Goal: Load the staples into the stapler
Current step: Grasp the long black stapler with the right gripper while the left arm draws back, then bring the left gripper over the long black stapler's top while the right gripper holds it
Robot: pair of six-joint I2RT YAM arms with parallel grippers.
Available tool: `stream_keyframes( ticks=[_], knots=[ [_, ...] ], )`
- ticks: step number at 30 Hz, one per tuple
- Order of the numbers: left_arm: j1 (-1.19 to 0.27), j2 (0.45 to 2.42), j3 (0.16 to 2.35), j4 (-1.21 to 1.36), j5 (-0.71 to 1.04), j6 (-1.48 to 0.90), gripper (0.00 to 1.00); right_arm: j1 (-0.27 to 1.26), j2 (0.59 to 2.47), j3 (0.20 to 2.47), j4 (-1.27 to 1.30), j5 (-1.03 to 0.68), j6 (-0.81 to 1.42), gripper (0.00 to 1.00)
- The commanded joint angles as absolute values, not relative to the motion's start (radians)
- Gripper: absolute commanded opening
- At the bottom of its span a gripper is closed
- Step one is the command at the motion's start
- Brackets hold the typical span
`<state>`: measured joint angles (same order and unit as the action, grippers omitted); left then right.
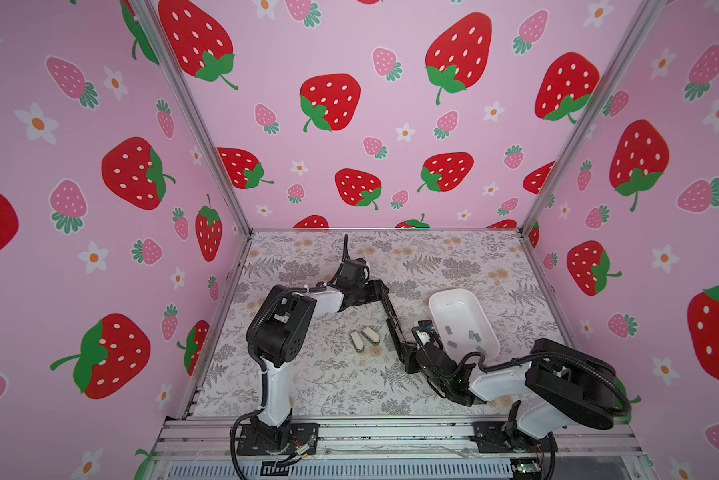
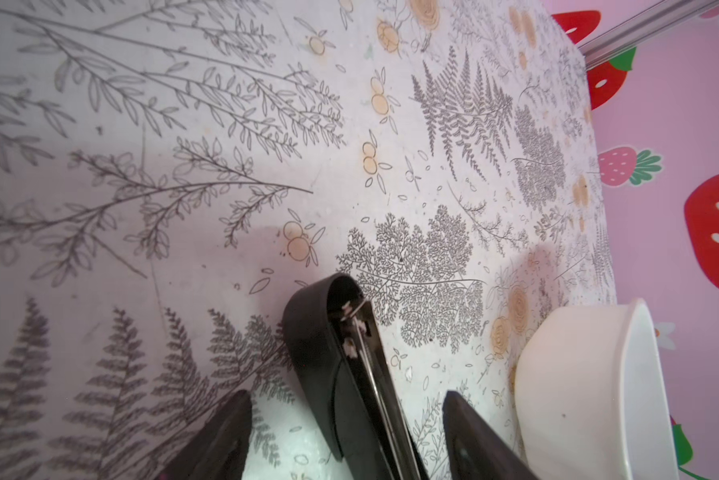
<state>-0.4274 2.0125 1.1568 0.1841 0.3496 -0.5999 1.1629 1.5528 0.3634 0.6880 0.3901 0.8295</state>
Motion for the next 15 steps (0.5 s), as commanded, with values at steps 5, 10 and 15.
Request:
stream_keyframes(
  ticks=[5,10,15],
  knots=[
    [-0.401,2.069,1.182,0.143,0.402,-0.613,0.75,1.178,1.622,0.392,0.693,0.329,0.809,0.00],
    [-0.400,2.094,1.201,0.149,0.442,-0.627,0.75,1.183,1.643,0.403,0.705,0.322,0.797,0.00],
    [-0.393,2.133,1.212,0.182,0.494,-0.648,0.73,1.191,1.650,0.397,0.725,0.319,0.784,0.00]
  ],
)
